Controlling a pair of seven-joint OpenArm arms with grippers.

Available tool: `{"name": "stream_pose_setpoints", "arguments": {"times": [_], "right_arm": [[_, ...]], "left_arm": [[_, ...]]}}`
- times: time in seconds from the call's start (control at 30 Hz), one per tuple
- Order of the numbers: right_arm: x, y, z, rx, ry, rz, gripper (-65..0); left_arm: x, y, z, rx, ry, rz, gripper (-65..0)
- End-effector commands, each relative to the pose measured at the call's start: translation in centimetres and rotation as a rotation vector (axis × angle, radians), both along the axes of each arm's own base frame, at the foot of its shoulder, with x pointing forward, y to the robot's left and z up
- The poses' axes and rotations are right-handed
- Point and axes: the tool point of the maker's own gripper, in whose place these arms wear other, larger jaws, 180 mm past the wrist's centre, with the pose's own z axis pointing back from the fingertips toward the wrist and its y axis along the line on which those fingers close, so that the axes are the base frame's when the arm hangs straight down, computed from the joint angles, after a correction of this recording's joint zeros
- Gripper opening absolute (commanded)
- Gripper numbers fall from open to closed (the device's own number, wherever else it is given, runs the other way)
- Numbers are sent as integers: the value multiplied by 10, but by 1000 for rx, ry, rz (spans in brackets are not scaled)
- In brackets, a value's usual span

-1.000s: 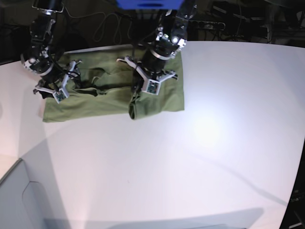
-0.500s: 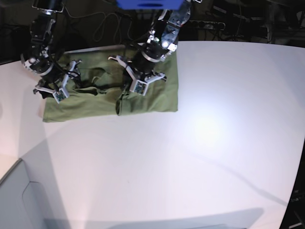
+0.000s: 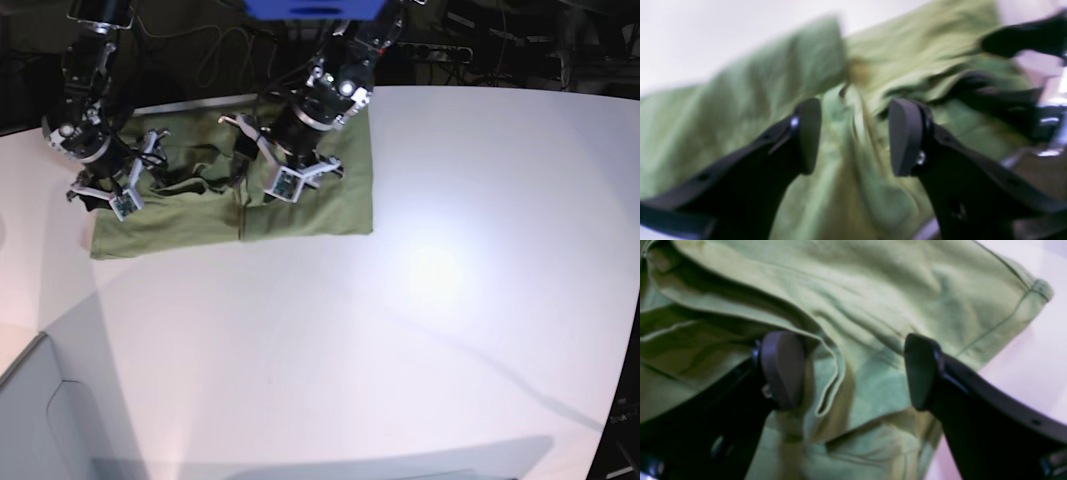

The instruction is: Fold the T-shirt properly

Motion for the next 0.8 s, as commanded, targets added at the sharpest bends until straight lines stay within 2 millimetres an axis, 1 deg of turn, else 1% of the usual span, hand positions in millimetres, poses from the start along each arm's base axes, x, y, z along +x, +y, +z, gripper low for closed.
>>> {"name": "stream_pose_setpoints", "arguments": {"times": [0.0,0.1,0.13,0.27,0.3,0.4,0.5,0.53,0.6,0.67,0.77], "right_arm": [[11,0,19,-3,-66,19,-239],[16,3,37,-24,-116,35,-239],[18,4,44,-31,-135,41,-239],[23,7,62,-53,-188,57,-240],[22,7,63,-56,-189,58,-240],[19,6,61,-56,-180,57,-240],[18,-1,56,-40,-172,10,-240],[17,-8,55,-34,-170,-22,-240],[23,-20,59,-17,-195,-96,-240],[24,-34,57,2,-201,-167,-240],[33,-48,64,6,-232,-219,-240]], "left_arm": [[4,-5,24,-53,-56,7,-334],[1,0,38,-72,-81,22,-334],[-2,4,37,-65,-79,25,-334],[-6,22,27,-14,-74,24,-334],[-8,32,19,11,-62,32,-334],[-3,58,7,43,-40,87,-334],[4,80,4,1,-6,157,-334],[7,85,5,-19,1,176,-334],[11,93,5,-38,9,206,-334],[12,95,-1,-31,20,211,-334],[11,95,-8,-27,39,209,-334]]}}
